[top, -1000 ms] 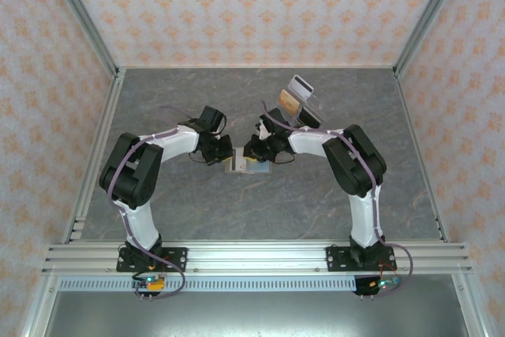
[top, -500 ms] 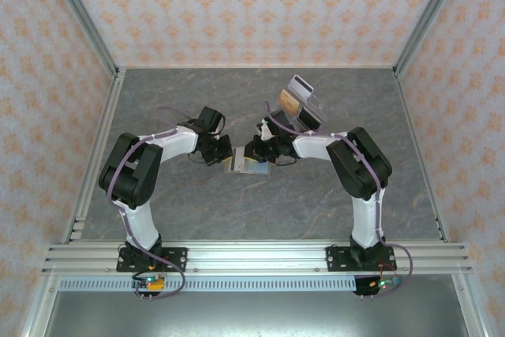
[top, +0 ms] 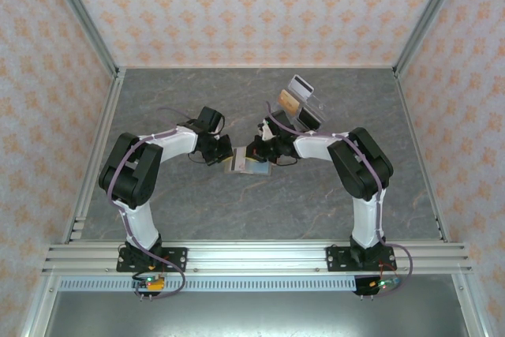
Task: Take the credit cards out of the card holder
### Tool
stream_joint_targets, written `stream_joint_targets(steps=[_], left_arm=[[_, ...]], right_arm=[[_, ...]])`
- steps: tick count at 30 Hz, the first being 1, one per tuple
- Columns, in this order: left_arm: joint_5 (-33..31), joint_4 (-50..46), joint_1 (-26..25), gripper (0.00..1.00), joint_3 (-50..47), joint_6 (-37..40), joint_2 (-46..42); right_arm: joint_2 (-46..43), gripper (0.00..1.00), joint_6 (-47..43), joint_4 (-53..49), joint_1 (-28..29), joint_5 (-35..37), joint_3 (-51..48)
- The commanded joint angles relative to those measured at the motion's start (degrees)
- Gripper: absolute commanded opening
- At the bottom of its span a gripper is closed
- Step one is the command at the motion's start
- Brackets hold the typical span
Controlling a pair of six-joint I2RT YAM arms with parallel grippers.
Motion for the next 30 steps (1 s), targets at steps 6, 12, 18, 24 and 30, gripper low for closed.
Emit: stream_joint_targets(steps=[6, 12, 18, 24, 30], left_arm=[[-2.4, -2.8, 0.6, 0.01, -2.3, -0.2, 0.7], [-2.3, -2.6, 0.7, 0.01, -2.6, -0.1, 0.4], [-0.5, -1.1, 0.8, 0.01, -3.0, 0.0, -0.6], [2.9, 0.9, -0.1, 0.04, -2.1, 0.8, -5.5], [2.4, -0.8, -2.7, 0.04, 0.4, 1.7, -4.1]], right_arm=[[-3.1, 0.04, -1.9, -3.3, -2.0, 3.4, -2.1], [-3.8, 0.04, -2.4, -3.8, -2.3, 3.3, -3.1], [-3.5, 0.04, -2.7, -3.3, -2.4, 1.9, -3.1], [-2.2, 0.04, -3.3, -3.5, -2.4, 0.0, -1.4], [-1.2, 0.05, -3.3, -3.6, -2.3, -0.6, -0.4]])
